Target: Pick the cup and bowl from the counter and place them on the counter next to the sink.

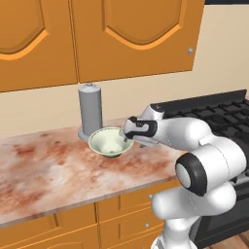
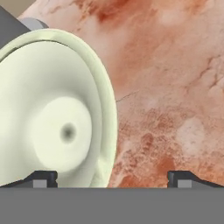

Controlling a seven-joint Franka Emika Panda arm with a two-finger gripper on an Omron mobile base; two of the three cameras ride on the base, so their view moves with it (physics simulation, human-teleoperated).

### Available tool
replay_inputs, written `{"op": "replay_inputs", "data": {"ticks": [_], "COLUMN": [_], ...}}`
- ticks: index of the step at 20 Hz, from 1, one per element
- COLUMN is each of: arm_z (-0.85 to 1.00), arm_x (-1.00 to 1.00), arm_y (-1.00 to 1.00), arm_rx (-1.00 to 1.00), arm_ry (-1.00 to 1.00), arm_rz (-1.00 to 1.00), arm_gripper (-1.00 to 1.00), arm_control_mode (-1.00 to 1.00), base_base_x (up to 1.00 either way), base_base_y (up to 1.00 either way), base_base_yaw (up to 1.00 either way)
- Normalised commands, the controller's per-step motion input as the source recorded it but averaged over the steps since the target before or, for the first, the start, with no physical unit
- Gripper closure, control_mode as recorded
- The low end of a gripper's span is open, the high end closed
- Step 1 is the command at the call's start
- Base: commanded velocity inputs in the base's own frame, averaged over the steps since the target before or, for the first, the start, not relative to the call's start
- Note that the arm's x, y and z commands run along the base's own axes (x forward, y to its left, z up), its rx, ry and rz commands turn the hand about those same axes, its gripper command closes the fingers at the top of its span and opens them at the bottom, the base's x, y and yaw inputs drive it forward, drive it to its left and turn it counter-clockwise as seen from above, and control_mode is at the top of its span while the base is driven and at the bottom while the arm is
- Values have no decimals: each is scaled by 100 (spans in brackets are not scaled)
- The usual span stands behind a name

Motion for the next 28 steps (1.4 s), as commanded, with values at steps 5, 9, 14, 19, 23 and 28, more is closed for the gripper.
{"op": "replay_inputs", "data": {"ticks": [5,9,14,19,23,28], "arm_z": [-17,-28,-24,-4,0,0], "arm_x": [3,1,6,4,0,0], "arm_y": [24,8,3,1,0,0], "arm_rx": [0,0,0,0,0,0], "arm_ry": [0,2,1,1,0,0], "arm_rz": [-3,-4,-4,-3,0,0], "arm_gripper": [-100,-100,-100,-100,-100,100], "arm_control_mode": [-100,-100,-100,-100,-100,-100], "base_base_x": [0,0,0,0,0,0], "base_base_y": [0,0,0,0,0,0], "base_base_yaw": [0,0,0,0,0,0]}}
